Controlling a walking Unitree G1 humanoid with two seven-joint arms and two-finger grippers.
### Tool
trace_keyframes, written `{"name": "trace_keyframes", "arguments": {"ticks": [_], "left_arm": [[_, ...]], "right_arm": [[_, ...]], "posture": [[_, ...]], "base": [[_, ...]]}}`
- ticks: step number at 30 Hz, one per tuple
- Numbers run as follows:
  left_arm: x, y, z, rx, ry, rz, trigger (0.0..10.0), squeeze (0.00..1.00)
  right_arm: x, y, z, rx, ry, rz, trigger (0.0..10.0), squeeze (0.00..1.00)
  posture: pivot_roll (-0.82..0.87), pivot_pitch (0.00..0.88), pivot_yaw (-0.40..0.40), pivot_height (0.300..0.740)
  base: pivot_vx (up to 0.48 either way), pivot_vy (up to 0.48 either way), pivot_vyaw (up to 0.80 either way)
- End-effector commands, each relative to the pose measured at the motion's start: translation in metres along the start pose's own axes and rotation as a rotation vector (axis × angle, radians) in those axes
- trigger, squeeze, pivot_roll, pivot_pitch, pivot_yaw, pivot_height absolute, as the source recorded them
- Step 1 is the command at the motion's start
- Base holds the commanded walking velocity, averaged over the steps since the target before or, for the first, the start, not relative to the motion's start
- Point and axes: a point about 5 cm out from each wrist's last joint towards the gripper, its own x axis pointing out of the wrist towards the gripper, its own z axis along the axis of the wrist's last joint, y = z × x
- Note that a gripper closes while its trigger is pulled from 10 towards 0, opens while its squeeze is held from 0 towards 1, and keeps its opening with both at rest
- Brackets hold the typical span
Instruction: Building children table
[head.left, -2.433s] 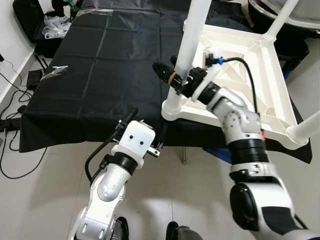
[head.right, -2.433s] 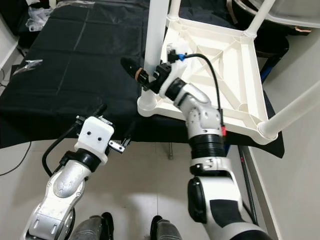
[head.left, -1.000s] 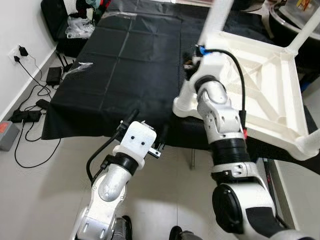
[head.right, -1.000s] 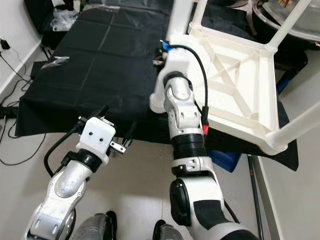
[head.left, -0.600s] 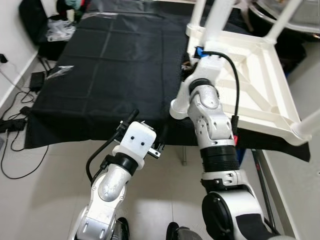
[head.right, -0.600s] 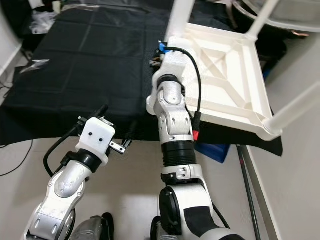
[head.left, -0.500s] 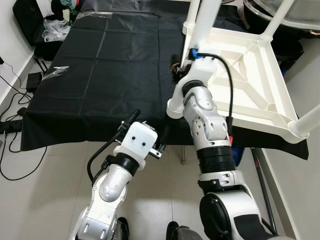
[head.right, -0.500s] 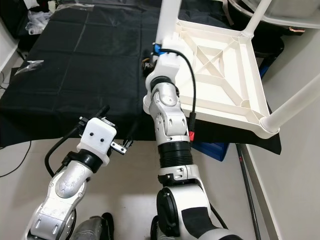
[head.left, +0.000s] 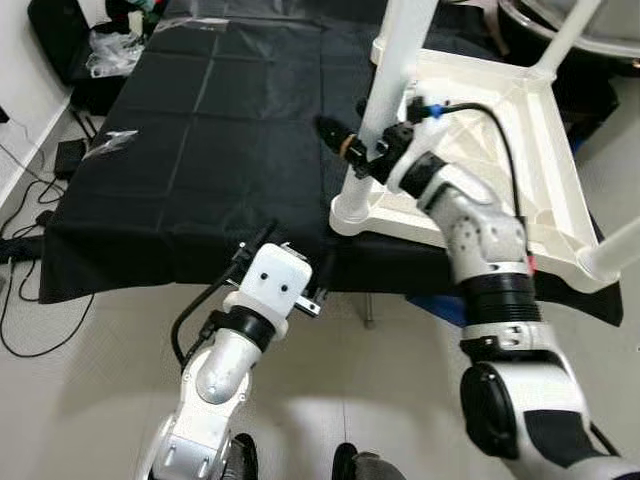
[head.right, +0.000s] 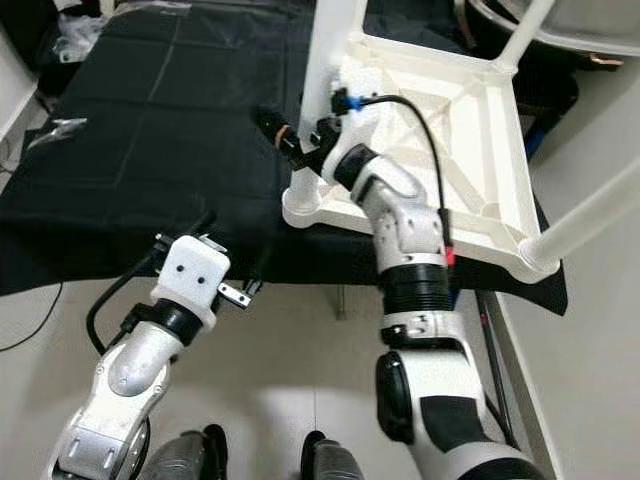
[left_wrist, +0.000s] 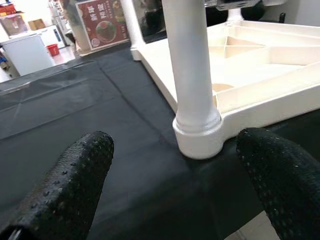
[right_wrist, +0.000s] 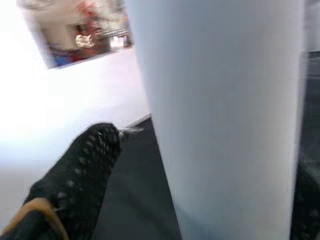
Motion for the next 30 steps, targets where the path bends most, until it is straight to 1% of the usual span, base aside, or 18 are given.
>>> {"name": "trace_keyframes", "arguments": {"ticks": [1, 3, 4, 5, 6, 7, 8, 10, 12, 14, 16, 19, 20, 22, 23, 27, 29, 30], "left_arm": [[-0.002, -0.003, -0.003, 0.007, 0.012, -0.013, 10.0, 0.0], [-0.002, -0.003, -0.003, 0.007, 0.012, -0.013, 10.0, 0.0], [-0.002, -0.002, -0.003, 0.009, 0.012, -0.012, 10.0, 0.0], [-0.002, -0.002, -0.003, 0.009, 0.012, -0.012, 10.0, 0.0], [-0.002, -0.002, -0.003, 0.011, 0.013, -0.01, 10.0, 0.0], [-0.002, -0.002, -0.003, 0.011, 0.013, -0.01, 10.0, 0.0], [-0.003, -0.001, -0.003, 0.011, 0.015, -0.009, 10.0, 0.0], [-0.003, -0.001, -0.003, 0.011, 0.015, -0.009, 10.0, 0.0], [-0.003, -0.002, -0.003, 0.009, 0.017, -0.008, 10.0, 0.0], [-0.003, -0.002, -0.003, 0.009, 0.017, -0.008, 10.0, 0.0], [-0.003, -0.003, -0.003, 0.006, 0.019, -0.009, 10.0, 0.0], [-0.003, -0.003, -0.003, 0.006, 0.02, -0.01, 10.0, 0.0], [-0.004, -0.004, -0.004, 0.004, 0.022, -0.01, 10.0, 0.0], [-0.004, -0.004, -0.004, 0.004, 0.022, -0.01, 10.0, 0.0], [-0.004, -0.004, -0.004, 0.003, 0.024, -0.008, 10.0, 0.0], [-0.004, -0.003, -0.005, 0.005, 0.026, -0.005, 10.0, 0.0], [-0.004, -0.003, -0.005, 0.005, 0.026, -0.005, 10.0, 0.0], [-0.004, -0.003, -0.005, 0.005, 0.027, -0.005, 10.0, 0.0]], "right_arm": [[0.005, 0.013, 0.002, 0.047, -0.009, 0.207, 10.0, 0.0], [0.005, 0.013, 0.002, 0.047, -0.009, 0.207, 10.0, 0.0], [0.006, 0.014, 0.001, 0.051, 0.007, 0.27, 10.0, 0.0], [0.006, 0.014, 0.001, 0.051, 0.007, 0.27, 10.0, 0.0], [0.009, 0.017, -0.001, 0.054, 0.023, 0.325, 10.0, 0.0], [0.009, 0.017, -0.001, 0.054, 0.023, 0.325, 10.0, 0.0], [0.013, 0.02, -0.002, 0.065, 0.028, 0.371, 10.0, 0.0], [0.013, 0.02, -0.002, 0.065, 0.028, 0.371, 10.0, 0.0], [0.022, 0.027, -0.004, 0.103, 0.023, 0.45, 10.0, 0.0], [0.022, 0.027, -0.004, 0.103, 0.023, 0.45, 10.0, 0.0], [0.028, 0.033, -0.009, 0.135, 0.02, 0.496, 10.0, 0.0], [0.03, 0.037, -0.011, 0.145, 0.025, 0.518, 10.0, 0.0], [0.034, 0.04, -0.016, 0.137, 0.044, 0.519, 3.1, 0.0], [0.034, 0.04, -0.016, 0.137, 0.044, 0.519, 3.1, 0.0], [0.037, 0.04, -0.02, 0.126, 0.052, 0.497, 0.0, 0.0], [0.04, 0.038, -0.022, 0.113, 0.064, 0.445, 0.0, 0.0], [0.04, 0.038, -0.022, 0.113, 0.064, 0.445, 0.0, 0.0], [0.04, 0.033, -0.021, 0.09, 0.07, 0.393, 0.0, 0.0]], "posture": [[0.2, 0.18, -0.089, 0.74], [0.2, 0.18, -0.089, 0.74], [0.2, 0.18, -0.089, 0.74], [0.2, 0.18, -0.089, 0.74], [0.2, 0.182, -0.09, 0.74], [0.2, 0.182, -0.09, 0.74], [0.2, 0.184, -0.094, 0.74], [0.2, 0.184, -0.094, 0.74], [0.2, 0.195, -0.097, 0.74], [0.2, 0.195, -0.097, 0.74], [0.2, 0.201, -0.1, 0.74], [0.2, 0.202, -0.1, 0.74], [0.2, 0.205, -0.1, 0.74], [0.2, 0.205, -0.1, 0.74], [0.2, 0.206, -0.102, 0.74], [0.2, 0.209, -0.1, 0.74], [0.2, 0.209, -0.1, 0.74], [0.2, 0.209, -0.098, 0.74]], "base": [[0.0, 0.0, 0.0], [0.0, 0.0, 0.0], [0.0, 0.0, 0.0], [0.0, 0.0, 0.0], [0.0, 0.0, 0.0], [0.0, 0.0, 0.0], [0.0, 0.0, 0.0], [0.0, 0.0, 0.0], [0.0, 0.0, 0.0], [0.0, 0.0, 0.0], [0.0, 0.0, 0.0], [0.0, 0.0, 0.0], [0.0, 0.0, 0.0], [0.0, 0.0, 0.0], [0.0, 0.0, 0.0], [0.0, 0.0, 0.0], [0.0, 0.0, 0.0], [0.0, 0.0, 0.0]]}}
